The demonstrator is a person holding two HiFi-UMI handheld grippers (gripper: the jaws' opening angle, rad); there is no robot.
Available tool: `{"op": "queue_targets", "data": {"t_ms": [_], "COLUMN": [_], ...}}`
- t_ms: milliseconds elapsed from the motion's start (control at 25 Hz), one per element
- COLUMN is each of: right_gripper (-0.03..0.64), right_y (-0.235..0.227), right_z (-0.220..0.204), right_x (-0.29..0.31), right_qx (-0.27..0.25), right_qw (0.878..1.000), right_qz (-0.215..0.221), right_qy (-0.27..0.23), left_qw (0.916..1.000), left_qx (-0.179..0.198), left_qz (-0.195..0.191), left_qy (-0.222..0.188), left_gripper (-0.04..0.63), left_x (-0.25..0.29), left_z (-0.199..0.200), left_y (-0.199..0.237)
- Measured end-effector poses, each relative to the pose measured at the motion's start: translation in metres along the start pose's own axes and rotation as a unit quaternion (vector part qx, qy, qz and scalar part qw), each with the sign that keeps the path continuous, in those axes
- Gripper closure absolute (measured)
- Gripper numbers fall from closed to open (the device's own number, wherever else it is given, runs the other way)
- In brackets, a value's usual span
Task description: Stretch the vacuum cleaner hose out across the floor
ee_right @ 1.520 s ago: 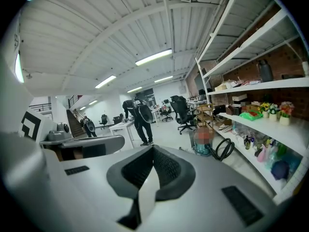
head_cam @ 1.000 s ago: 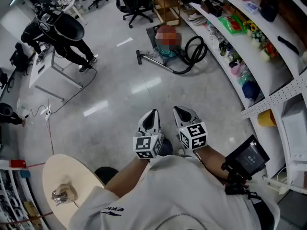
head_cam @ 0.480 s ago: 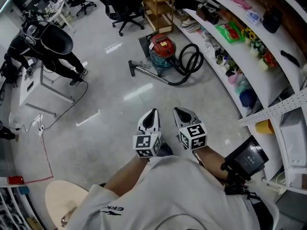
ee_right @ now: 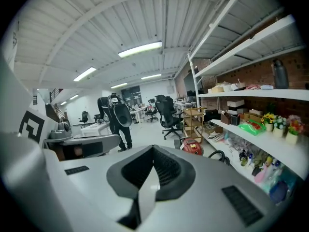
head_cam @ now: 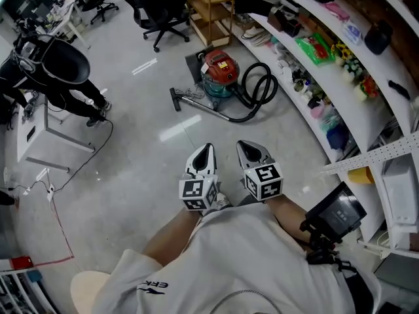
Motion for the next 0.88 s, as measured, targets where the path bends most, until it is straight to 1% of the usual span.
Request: {"op": "queue_targets", "data": {"t_ms": [200, 480, 640, 880], "right_gripper": [0.615, 0.615, 0.615, 0.615], "right_y": [0.006, 0.000, -0.018, -0.064], "right_z": [0.018, 0.028, 0.029, 0.036], "right_x": [0.033, 0.069, 0.093, 0.129], "right_qx": [-0.015, -0.022, -0.016, 0.003], "right_qw": [1.000, 1.000, 1.000, 0.999], "right_qz": [0.001, 0.020, 0.025, 0.033], "right_qy": [0.001, 0.005, 0.008, 0.014], "left_qw": [0.9999, 0.9998, 0.9997, 0.9992], "left_qx": [-0.009, -0.011, -0.007, 0.003], "left_qz": [-0.003, 0.011, 0.021, 0.033], "left_qy": [-0.009, -0.011, -0.005, 0.021], "left_gripper": [0.594, 0.594, 0.594, 0.594], "left_x": [0.012, 0.033, 0.058, 0.112], "left_z": [0.012, 0.020, 0.020, 0.023], "left_y": [0.029, 0.051, 0.063, 0.070]}}
Point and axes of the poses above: the fingertips, and each gripper's own axes: x forward along the fingers, y to its left, z out of its top, the point moved 4 cm from there along -x, backward along the fingers, and after that the axes turned 5 degrees about -x, right-handed, at the moved point
